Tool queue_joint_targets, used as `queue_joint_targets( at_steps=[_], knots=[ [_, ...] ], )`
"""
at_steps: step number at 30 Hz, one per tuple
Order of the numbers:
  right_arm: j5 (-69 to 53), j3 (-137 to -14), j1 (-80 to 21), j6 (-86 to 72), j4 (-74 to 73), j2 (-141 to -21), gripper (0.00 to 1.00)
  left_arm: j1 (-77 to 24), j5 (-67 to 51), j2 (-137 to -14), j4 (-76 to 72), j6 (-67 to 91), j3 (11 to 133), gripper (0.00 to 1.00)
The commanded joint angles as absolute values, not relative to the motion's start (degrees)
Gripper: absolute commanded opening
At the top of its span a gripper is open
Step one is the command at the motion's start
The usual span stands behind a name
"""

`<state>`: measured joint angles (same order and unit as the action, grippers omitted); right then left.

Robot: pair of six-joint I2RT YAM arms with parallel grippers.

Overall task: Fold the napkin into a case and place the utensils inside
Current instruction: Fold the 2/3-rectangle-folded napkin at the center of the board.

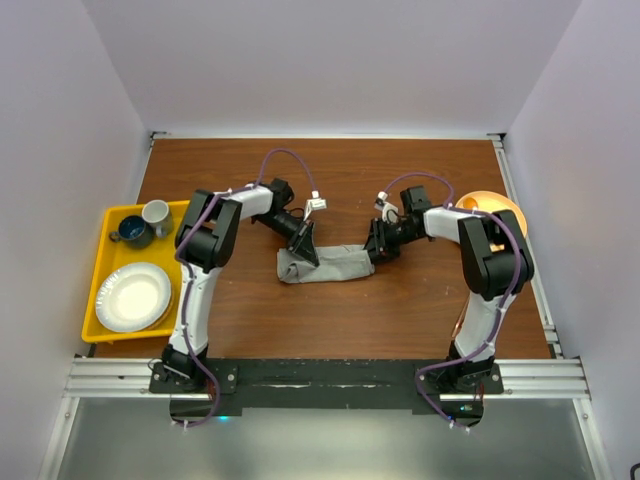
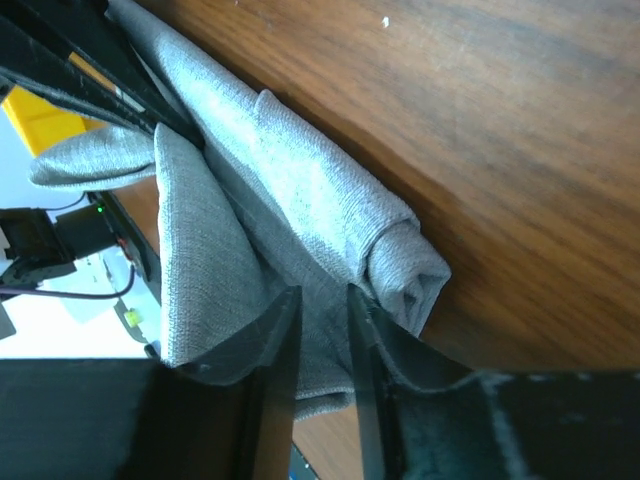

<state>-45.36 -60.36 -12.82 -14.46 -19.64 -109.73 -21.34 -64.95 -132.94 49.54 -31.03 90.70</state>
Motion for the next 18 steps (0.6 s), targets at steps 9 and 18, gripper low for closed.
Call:
queue_joint_targets(
  at_steps=[9,18],
  knots=[
    [-40.7,-70.3,-10.8,-4.7,-32.9,-102.2,0.60,-20.5,-58.1,-137.8,55.2,-35.3,91.8,0.00],
    [-43.8,-73.7,-15.5,9.3,-33.8,-101.8,0.79,-20.5,-57.7,-139.4,56.9,-36.3,93.3,0.00]
  ],
)
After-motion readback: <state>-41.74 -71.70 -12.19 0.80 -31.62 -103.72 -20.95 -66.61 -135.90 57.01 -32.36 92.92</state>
